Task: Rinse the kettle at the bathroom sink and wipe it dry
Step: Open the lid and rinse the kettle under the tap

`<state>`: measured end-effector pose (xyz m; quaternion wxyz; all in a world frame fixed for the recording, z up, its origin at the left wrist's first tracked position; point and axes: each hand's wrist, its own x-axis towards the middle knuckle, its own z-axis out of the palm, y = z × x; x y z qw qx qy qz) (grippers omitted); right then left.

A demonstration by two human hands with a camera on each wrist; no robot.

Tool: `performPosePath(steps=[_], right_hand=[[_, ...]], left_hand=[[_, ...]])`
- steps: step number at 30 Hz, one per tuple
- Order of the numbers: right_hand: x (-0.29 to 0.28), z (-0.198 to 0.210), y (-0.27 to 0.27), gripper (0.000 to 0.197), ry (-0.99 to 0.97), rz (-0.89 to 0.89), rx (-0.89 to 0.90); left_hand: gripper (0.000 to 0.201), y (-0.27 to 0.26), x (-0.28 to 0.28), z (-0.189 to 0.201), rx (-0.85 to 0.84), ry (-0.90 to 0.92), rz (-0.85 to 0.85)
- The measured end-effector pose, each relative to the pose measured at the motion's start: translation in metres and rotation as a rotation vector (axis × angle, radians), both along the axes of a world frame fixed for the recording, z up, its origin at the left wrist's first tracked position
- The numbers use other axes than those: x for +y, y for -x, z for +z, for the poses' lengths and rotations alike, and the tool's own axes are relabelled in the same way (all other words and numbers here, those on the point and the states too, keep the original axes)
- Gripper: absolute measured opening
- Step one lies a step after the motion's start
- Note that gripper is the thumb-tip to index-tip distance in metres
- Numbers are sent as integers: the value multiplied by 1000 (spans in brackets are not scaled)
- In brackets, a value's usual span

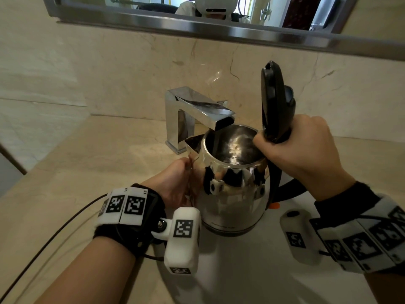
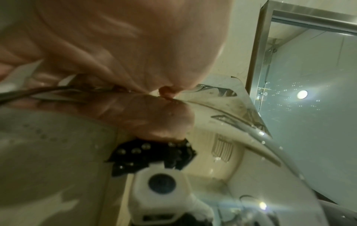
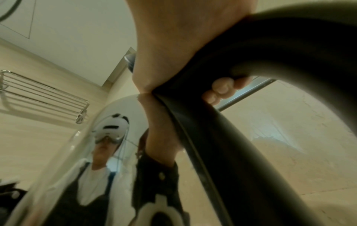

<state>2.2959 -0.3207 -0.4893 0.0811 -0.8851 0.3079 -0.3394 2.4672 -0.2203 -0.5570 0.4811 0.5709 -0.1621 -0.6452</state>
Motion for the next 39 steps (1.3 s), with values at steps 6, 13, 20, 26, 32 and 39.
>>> performPosePath(steps=[6, 13, 20, 26, 32, 39], right_hand=[[3, -1, -5, 35, -39, -61, 26], [4, -1, -7, 33, -68, -74, 29], [5, -1, -7, 32, -82, -86, 35], [4, -3, -9, 31, -88, -102, 56], [4, -4, -10, 30, -79, -129, 77], [6, -4, -11, 31, -69, -130, 76]], left_hand=[[56, 5, 0, -1, 25, 63, 15], [54, 3, -2, -3, 39, 68, 31], [60, -1, -2, -6, 114, 42, 42], [62, 0, -3, -7, 109, 26, 43], [64, 2, -2, -5, 55, -7, 41], [67, -1, -3, -7, 93, -15, 58]])
